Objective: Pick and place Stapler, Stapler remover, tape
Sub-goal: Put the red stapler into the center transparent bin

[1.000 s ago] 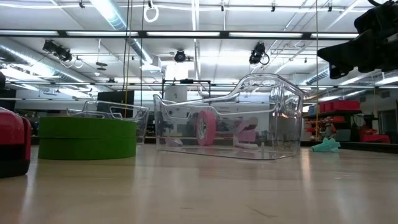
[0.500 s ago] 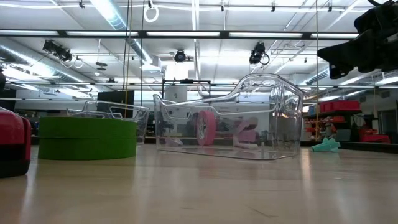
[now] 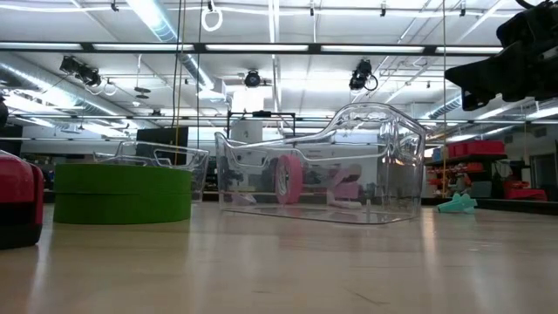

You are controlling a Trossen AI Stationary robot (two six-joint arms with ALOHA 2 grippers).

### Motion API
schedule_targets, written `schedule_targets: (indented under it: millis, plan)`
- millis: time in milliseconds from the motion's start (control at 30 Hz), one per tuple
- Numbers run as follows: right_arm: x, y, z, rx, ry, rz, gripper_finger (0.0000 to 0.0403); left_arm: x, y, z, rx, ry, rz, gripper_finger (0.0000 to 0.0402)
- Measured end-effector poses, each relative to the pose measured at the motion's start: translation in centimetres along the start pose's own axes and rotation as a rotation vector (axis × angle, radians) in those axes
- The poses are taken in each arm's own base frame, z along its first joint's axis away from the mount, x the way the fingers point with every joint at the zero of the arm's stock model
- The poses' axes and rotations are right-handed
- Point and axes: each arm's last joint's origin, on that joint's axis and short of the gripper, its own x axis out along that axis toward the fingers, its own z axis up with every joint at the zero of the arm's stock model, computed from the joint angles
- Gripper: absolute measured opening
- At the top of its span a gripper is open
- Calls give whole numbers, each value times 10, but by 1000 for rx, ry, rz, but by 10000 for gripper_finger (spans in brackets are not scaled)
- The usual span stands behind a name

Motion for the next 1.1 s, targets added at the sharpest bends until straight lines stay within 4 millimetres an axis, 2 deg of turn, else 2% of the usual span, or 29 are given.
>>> schedule_targets:
  millis: [333, 700, 867, 1100]
  plan:
    - [0, 0, 0, 0, 0, 0, 18, 0, 0, -2, -6, 22, 4, 0]
    - [0, 0, 0, 0, 0, 0, 18, 5, -2, -13, -26, 132, 4, 0]
    - [0, 0, 0, 0, 0, 0, 18, 16, -13, -19, -9, 186, -49, 0]
    - [0, 0, 0, 0, 0, 0, 18, 36, -40, -35, -21, 317, -156, 0]
